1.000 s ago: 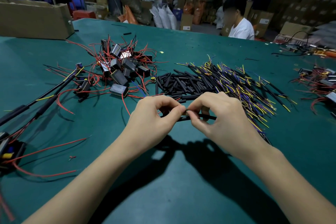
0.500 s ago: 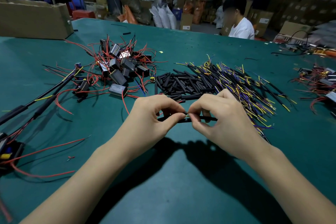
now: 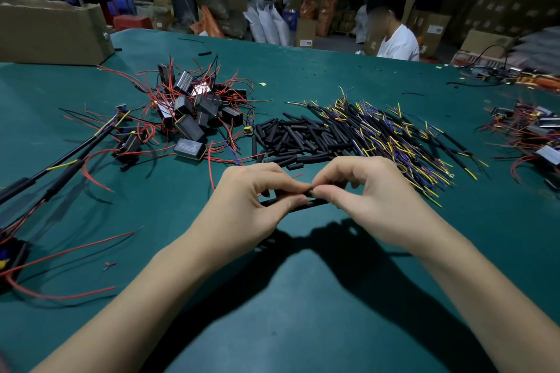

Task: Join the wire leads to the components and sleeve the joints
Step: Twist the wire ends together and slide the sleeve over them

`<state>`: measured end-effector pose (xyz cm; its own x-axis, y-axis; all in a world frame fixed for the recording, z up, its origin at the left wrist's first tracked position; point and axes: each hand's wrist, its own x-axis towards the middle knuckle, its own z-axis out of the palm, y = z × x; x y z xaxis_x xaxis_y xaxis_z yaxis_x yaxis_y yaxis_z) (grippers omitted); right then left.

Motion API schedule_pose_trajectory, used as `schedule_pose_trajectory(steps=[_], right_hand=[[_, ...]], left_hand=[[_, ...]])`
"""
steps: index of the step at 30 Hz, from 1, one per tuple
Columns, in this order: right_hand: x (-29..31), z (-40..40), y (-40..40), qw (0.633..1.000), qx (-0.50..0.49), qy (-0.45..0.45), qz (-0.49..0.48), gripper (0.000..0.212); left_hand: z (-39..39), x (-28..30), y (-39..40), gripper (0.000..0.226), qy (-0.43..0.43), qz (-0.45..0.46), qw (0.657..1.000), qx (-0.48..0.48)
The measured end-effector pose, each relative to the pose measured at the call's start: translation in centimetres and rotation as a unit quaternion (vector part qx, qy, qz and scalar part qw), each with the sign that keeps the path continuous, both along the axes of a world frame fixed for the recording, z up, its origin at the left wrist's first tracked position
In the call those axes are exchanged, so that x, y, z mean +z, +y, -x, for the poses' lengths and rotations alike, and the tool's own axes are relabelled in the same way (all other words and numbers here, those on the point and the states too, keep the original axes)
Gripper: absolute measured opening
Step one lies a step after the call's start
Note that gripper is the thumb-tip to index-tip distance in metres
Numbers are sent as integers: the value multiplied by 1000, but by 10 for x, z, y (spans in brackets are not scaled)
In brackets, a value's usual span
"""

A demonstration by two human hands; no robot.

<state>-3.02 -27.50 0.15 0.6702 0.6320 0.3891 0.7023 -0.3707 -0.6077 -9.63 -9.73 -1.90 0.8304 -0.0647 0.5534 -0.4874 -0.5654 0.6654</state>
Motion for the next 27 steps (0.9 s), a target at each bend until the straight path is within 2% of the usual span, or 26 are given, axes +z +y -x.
schedule_pose_trajectory(steps=[3,5,7,16,27], right_hand=[[0,-1,1,993,14,111,-47,12],[1,-2,0,986,22,149,-69,15],[3,-2,-1,985,26,158,-65,16],[0,0,1,984,16,171,-46,18],[-5,0,7,978,44,170,-109,16]], left_hand=[[0,2,2,20,21,8,1000,7],[0,3,2,19,30,40,998,26],[1,5,2,14,28,54,997,38],[2,7,3,9,2,-31,999,14],[-1,8,4,12,64,3,998,14]])
